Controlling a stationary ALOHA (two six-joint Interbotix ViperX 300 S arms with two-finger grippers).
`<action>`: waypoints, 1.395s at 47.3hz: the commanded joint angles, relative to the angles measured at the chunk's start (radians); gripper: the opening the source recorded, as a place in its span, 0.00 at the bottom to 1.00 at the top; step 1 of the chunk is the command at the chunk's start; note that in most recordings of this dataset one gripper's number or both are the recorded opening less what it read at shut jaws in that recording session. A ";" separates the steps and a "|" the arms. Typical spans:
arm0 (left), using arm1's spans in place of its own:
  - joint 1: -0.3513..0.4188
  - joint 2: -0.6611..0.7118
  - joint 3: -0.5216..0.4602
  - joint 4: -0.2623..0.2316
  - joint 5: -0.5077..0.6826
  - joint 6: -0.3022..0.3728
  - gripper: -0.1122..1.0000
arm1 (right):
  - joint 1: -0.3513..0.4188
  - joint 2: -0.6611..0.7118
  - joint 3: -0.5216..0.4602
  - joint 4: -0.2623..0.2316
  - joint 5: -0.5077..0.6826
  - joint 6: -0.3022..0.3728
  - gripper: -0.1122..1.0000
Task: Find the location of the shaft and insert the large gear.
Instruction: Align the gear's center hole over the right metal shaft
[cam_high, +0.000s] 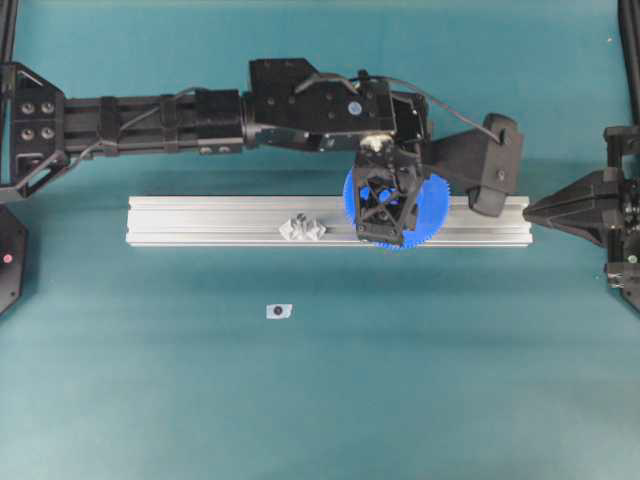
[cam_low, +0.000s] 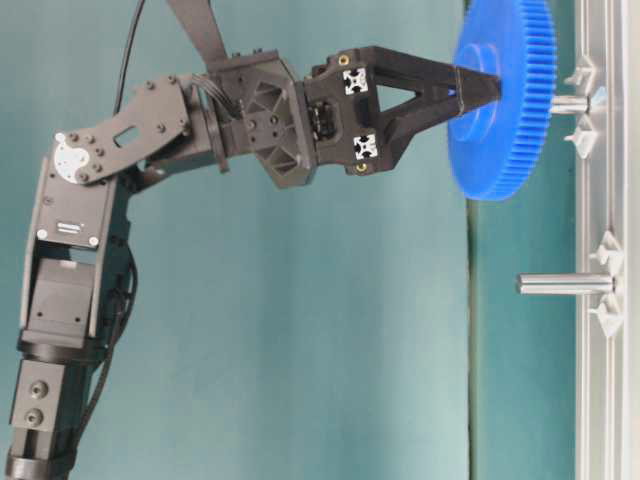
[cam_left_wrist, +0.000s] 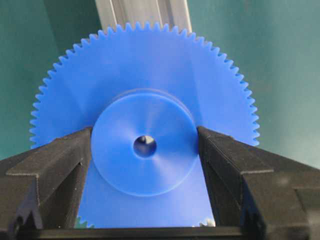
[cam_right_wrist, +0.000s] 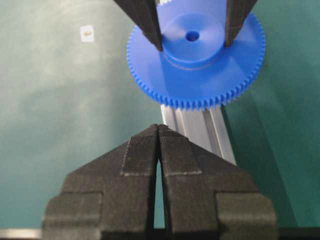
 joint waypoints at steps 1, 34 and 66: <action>0.018 -0.034 0.000 0.003 -0.003 0.003 0.74 | -0.003 0.003 -0.009 0.000 -0.005 0.009 0.11; 0.055 -0.048 0.003 0.003 0.026 0.006 0.74 | -0.003 0.003 -0.008 0.000 -0.005 0.009 0.11; 0.055 -0.026 -0.035 0.003 0.025 0.031 0.74 | -0.003 0.005 -0.009 0.000 -0.005 0.009 0.11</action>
